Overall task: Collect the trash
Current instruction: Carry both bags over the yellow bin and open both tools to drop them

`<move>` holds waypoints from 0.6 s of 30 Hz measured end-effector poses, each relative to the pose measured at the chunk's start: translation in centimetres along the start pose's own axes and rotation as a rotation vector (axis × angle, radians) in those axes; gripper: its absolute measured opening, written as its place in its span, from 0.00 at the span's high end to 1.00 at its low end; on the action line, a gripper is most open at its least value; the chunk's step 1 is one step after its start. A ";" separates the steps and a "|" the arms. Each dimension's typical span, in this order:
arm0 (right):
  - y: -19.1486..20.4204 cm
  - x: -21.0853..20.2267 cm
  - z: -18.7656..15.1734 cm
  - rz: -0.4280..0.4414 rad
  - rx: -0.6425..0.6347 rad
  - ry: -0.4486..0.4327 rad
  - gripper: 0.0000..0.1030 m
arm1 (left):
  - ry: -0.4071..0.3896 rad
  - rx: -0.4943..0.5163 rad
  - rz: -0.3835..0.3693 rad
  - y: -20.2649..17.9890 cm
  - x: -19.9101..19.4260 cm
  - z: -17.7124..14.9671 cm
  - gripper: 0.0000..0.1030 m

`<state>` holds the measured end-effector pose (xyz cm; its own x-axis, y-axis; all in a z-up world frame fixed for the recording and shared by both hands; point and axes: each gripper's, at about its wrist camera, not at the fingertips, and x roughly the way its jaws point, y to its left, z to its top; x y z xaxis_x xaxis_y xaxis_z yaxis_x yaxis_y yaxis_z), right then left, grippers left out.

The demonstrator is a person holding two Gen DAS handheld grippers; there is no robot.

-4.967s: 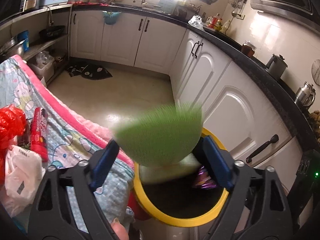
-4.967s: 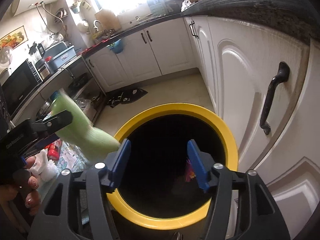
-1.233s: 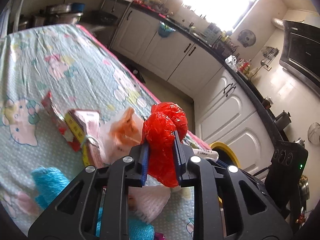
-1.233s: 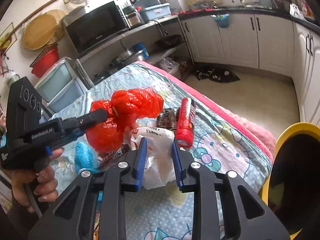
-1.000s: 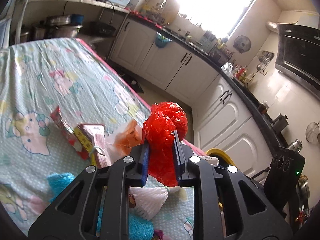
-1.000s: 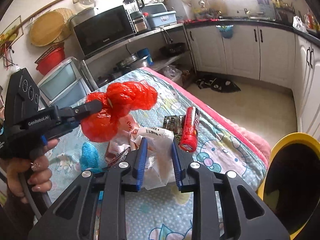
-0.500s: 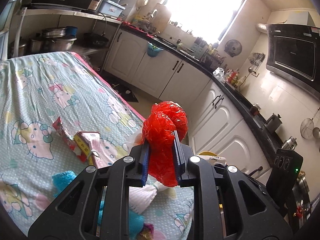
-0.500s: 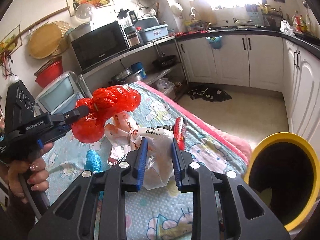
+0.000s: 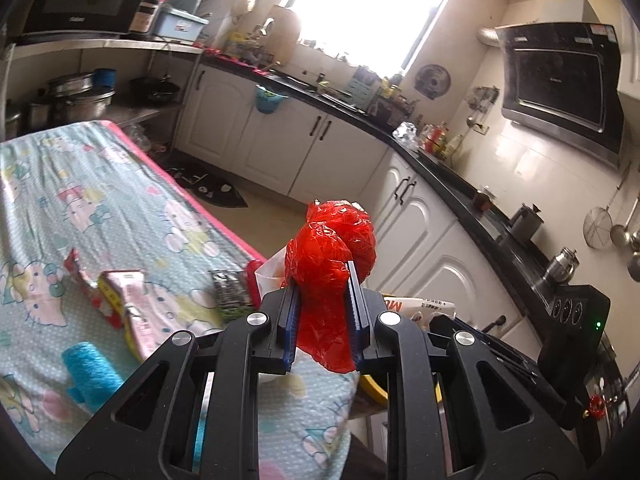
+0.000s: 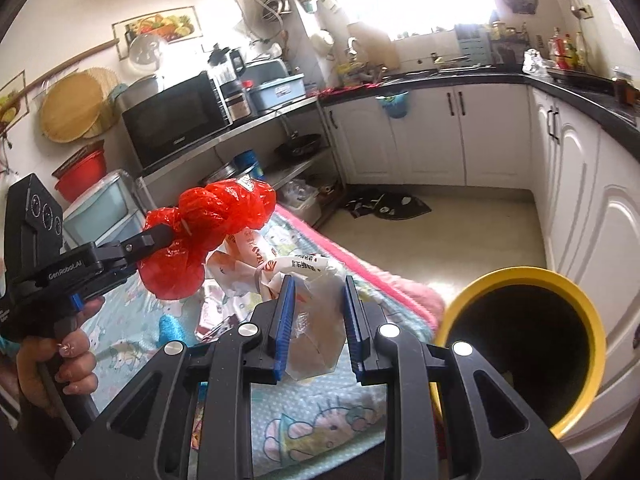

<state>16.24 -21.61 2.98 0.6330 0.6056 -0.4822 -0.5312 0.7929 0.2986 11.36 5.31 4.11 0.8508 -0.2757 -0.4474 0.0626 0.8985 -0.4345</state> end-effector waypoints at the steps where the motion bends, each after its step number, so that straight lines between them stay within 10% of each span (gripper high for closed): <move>1: -0.2 -0.3 0.0 -0.007 0.005 -0.005 0.78 | 0.001 0.006 -0.004 -0.4 0.2 0.0 0.86; 18: -5.7 -4.9 0.4 -0.109 0.100 -0.086 0.78 | 0.026 0.117 -0.079 -7.0 3.4 0.5 0.86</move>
<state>16.37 -29.09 3.93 0.7320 0.5159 -0.4451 -0.4010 0.8543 0.3307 14.05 -1.77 6.00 0.8270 -0.3544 -0.4364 0.1903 0.9069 -0.3759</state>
